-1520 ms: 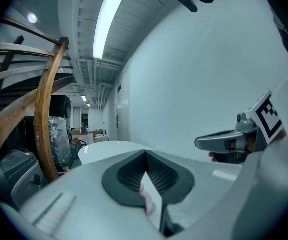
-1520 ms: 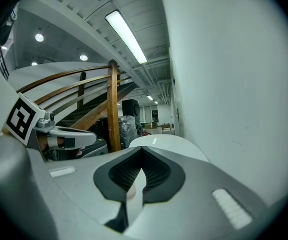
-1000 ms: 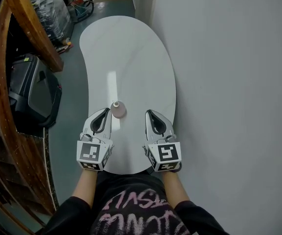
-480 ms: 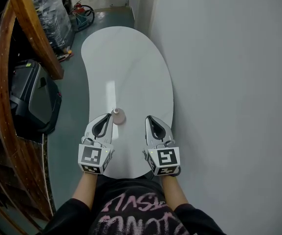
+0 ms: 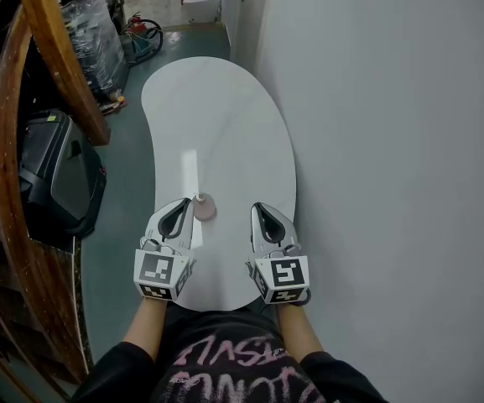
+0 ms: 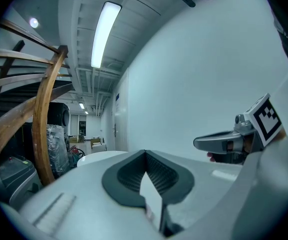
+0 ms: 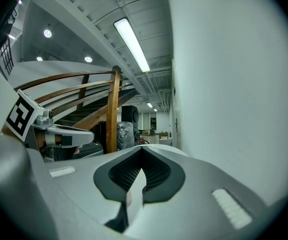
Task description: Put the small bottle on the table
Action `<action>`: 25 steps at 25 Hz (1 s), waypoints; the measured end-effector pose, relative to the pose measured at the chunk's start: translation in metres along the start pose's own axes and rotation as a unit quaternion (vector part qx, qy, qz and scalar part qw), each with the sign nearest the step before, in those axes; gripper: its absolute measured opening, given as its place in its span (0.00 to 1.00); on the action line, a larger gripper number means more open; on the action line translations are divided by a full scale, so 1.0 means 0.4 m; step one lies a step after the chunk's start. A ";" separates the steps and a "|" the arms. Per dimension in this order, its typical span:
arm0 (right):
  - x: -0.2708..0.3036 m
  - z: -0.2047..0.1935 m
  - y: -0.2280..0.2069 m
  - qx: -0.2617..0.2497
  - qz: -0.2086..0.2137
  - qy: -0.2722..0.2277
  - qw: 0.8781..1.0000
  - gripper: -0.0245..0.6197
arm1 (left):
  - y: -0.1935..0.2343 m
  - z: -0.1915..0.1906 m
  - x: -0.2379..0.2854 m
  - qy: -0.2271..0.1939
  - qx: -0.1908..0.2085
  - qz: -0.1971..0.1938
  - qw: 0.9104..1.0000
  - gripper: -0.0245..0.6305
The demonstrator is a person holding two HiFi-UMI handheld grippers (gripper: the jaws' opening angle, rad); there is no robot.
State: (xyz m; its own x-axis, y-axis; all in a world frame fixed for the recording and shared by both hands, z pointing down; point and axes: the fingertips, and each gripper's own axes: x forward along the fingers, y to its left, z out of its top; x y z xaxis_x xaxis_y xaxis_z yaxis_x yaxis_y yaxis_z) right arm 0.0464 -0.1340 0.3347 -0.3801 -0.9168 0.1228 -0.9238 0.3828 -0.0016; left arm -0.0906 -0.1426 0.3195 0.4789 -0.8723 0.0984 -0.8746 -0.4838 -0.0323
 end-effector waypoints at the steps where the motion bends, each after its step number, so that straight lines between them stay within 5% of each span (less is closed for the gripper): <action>1: 0.000 0.001 0.001 -0.001 0.000 -0.001 1.000 0.06 | -0.002 0.001 -0.001 -0.002 0.000 -0.001 1.000 0.04; 25: 0.000 -0.003 0.001 -0.002 0.003 0.000 1.000 0.05 | -0.005 -0.006 0.005 0.007 0.007 -0.003 1.000 0.04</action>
State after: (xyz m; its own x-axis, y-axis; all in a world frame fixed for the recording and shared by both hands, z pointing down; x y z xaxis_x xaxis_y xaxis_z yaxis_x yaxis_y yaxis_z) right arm 0.0462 -0.1338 0.3360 -0.3852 -0.9147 0.1225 -0.9216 0.3882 0.0012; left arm -0.0879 -0.1432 0.3223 0.4830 -0.8683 0.1132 -0.8705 -0.4901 -0.0453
